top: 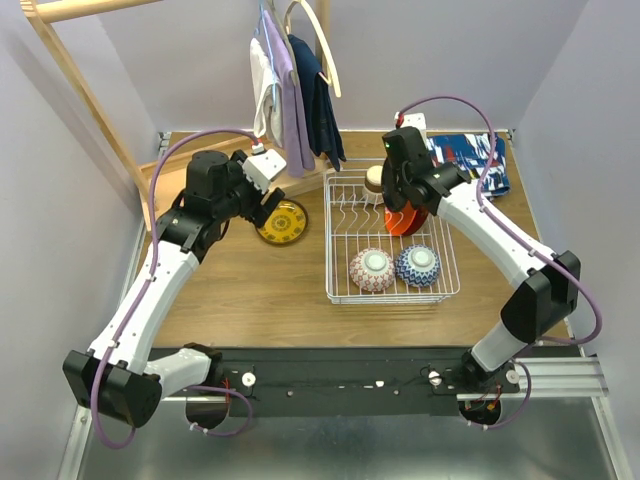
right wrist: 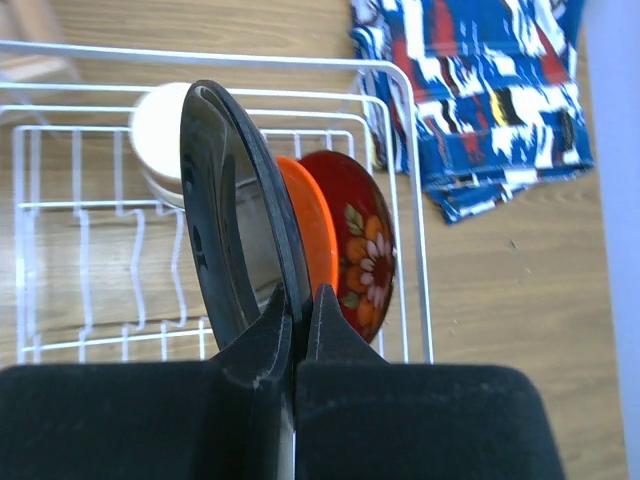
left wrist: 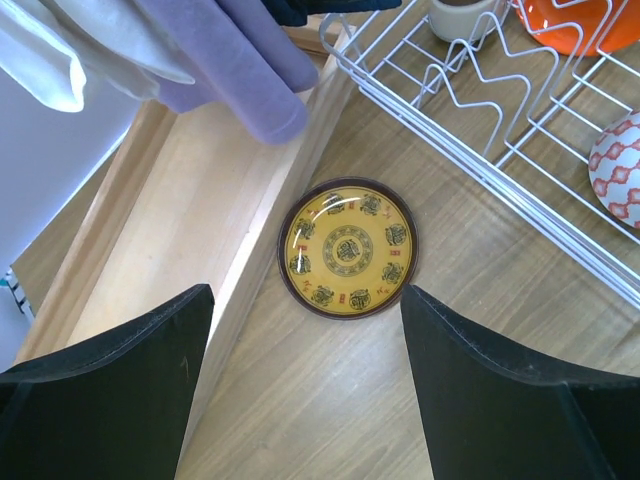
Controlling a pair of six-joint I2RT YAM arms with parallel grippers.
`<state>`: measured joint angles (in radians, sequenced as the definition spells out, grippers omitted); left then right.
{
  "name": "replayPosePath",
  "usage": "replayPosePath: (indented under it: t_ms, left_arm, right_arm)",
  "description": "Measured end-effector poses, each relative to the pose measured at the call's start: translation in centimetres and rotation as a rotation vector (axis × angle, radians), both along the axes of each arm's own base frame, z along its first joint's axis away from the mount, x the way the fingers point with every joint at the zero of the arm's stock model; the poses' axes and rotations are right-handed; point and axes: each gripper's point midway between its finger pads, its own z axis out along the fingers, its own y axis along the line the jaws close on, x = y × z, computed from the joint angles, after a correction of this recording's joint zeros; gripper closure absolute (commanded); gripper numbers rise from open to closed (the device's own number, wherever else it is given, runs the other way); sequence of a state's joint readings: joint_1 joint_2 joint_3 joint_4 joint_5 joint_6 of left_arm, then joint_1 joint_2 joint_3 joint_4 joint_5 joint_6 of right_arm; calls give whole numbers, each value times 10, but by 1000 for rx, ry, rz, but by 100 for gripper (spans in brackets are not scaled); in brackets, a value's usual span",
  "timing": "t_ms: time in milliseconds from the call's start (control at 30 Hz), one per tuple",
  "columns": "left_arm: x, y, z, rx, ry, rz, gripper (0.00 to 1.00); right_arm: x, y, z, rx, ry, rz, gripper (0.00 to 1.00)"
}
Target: Load the mixed dishes into the dish rack
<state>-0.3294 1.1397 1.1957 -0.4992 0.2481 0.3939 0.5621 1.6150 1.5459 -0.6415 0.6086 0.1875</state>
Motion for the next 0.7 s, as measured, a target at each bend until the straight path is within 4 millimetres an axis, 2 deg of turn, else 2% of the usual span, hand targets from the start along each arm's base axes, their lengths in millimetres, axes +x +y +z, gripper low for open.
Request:
replayPosePath:
  t_ms: [133,300,700]
  left_arm:
    - [-1,0,-4,0,3,1,15]
    - [-9,3,-19,10,28,2,14]
    - [-20,23,-88,84,171,97,14]
  right_arm:
    - [-1,-8,-11,-28,20,-54,99]
    - [-2,-14,-23,-53,43,-102,100]
    - [3,-25,-48,-78,89,-168,99]
